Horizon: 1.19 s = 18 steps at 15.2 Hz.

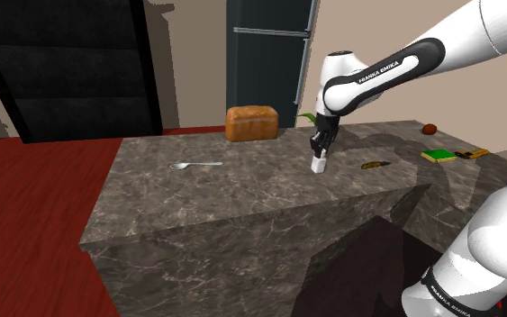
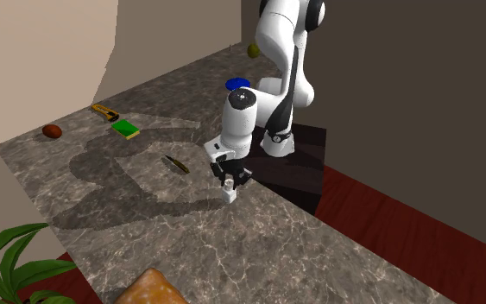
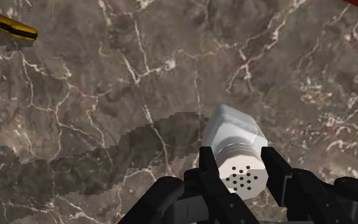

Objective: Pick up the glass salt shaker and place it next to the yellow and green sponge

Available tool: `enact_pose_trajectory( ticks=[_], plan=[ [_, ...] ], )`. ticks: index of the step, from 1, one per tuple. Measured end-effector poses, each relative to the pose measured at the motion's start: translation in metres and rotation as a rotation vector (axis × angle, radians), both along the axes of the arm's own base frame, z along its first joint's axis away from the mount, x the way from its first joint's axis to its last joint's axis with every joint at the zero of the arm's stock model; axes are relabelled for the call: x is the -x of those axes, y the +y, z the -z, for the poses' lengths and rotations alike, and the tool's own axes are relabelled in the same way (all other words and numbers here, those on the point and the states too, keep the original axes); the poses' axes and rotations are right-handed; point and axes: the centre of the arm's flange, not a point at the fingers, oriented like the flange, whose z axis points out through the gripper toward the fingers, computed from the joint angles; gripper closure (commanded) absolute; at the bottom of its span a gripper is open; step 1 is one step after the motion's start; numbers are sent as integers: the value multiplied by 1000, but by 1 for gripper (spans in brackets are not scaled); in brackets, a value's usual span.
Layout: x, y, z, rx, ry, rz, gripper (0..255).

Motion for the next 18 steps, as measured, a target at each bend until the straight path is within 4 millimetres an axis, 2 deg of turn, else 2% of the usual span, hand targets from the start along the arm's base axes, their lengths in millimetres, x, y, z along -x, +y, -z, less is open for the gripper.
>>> enact_pose_trajectory(
  ticks=[18],
  plan=[
    [-1, -1, -93, 0, 0, 0, 255]
  ],
)
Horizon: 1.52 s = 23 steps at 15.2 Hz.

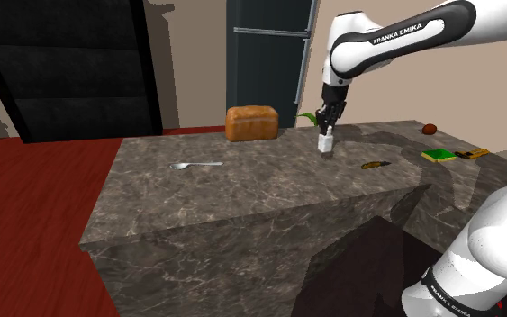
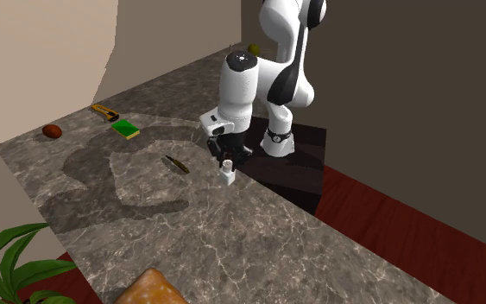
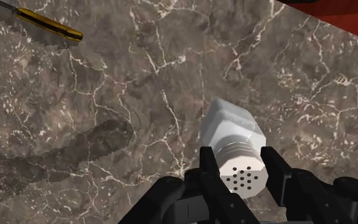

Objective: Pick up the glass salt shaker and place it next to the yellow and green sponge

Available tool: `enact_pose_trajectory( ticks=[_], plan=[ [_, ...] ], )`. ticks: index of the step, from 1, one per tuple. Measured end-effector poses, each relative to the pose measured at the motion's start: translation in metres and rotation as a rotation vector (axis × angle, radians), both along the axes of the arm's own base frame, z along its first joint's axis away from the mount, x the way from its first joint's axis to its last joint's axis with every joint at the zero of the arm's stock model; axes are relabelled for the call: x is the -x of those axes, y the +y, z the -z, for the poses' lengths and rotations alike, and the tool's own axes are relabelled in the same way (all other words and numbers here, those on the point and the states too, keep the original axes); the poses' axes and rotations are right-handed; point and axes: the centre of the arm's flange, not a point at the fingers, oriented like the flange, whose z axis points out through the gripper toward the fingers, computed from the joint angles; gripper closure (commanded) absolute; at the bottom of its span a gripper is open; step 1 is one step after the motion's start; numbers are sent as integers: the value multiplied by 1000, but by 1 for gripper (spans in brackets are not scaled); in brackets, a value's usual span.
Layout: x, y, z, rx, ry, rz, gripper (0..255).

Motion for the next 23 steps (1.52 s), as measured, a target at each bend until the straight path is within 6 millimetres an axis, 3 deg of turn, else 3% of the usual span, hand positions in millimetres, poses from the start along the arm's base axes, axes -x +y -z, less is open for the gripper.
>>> enact_pose_trajectory(
  ticks=[8, 10, 23],
  plan=[
    [0, 0, -44, 0, 0, 0, 255],
    [2, -6, -47, 0, 0, 0, 255],
    [39, -164, -31, 0, 1, 2, 255]
  ],
)
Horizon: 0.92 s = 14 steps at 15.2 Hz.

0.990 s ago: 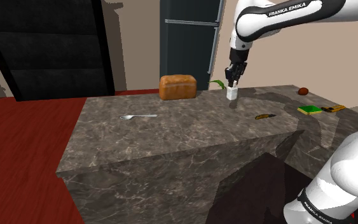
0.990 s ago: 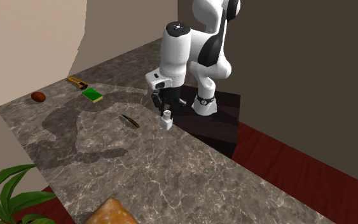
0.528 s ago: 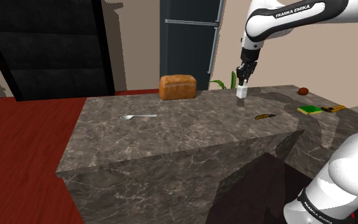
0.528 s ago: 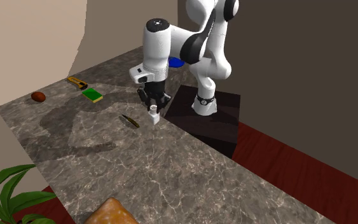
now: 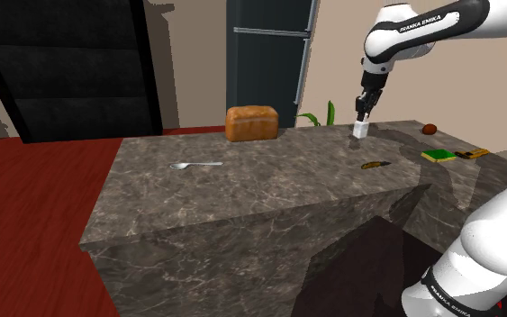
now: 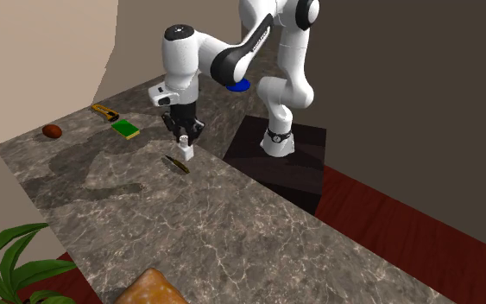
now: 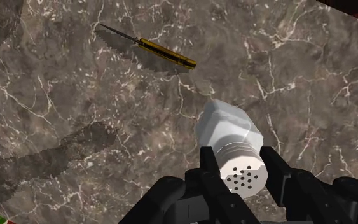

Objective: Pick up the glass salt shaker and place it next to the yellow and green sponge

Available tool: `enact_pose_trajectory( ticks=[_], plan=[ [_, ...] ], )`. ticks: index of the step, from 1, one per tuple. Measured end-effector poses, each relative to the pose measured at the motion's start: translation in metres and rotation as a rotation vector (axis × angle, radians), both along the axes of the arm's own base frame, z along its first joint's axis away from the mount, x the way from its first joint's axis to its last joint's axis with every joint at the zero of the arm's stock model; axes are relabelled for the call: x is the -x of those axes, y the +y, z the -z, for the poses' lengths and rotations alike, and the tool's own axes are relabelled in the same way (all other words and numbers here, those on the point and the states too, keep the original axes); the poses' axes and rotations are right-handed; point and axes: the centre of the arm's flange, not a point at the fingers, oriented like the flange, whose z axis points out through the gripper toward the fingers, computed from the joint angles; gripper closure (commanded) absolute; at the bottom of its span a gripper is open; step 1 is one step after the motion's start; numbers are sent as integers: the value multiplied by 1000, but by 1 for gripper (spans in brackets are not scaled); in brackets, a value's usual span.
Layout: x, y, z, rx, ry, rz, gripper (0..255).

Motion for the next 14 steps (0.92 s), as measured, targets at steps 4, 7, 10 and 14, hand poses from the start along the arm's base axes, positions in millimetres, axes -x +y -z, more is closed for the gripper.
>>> enact_pose_trajectory(
  ticks=[4, 7, 10, 14],
  plan=[
    [16, -50, 6, -1, 0, 0, 255],
    [21, -90, 11, 0, 0, 0, 255],
    [33, -128, 12, 0, 0, 0, 255],
    [46, -180, 18, -1, 0, 0, 255]
  ],
)
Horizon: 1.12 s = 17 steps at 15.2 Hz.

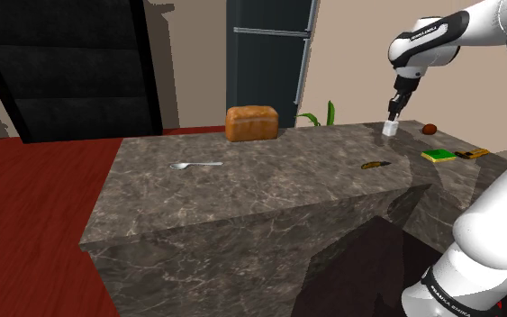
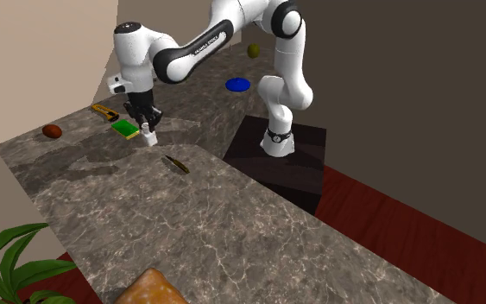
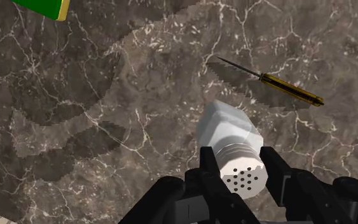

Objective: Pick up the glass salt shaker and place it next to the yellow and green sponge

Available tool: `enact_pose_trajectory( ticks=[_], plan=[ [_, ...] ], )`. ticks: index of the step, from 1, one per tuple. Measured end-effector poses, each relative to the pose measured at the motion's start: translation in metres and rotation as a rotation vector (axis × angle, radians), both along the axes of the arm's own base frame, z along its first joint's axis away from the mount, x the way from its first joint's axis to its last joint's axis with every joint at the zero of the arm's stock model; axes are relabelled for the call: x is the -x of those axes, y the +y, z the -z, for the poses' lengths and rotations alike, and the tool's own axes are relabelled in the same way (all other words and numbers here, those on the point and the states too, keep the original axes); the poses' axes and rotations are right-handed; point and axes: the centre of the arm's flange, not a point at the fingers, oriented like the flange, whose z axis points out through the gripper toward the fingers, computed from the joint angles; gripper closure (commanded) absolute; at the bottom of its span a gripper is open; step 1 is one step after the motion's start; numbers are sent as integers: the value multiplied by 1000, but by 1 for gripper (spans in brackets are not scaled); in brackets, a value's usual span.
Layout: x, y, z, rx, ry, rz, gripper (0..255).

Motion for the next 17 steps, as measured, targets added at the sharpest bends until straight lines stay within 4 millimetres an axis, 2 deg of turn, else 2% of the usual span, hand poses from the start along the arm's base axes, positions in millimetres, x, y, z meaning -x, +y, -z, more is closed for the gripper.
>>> enact_pose_trajectory(
  ticks=[10, 17],
  plan=[
    [35, -124, 17, 1, 0, 0, 255],
    [58, -218, 25, 2, 1, 0, 255]
  ],
)
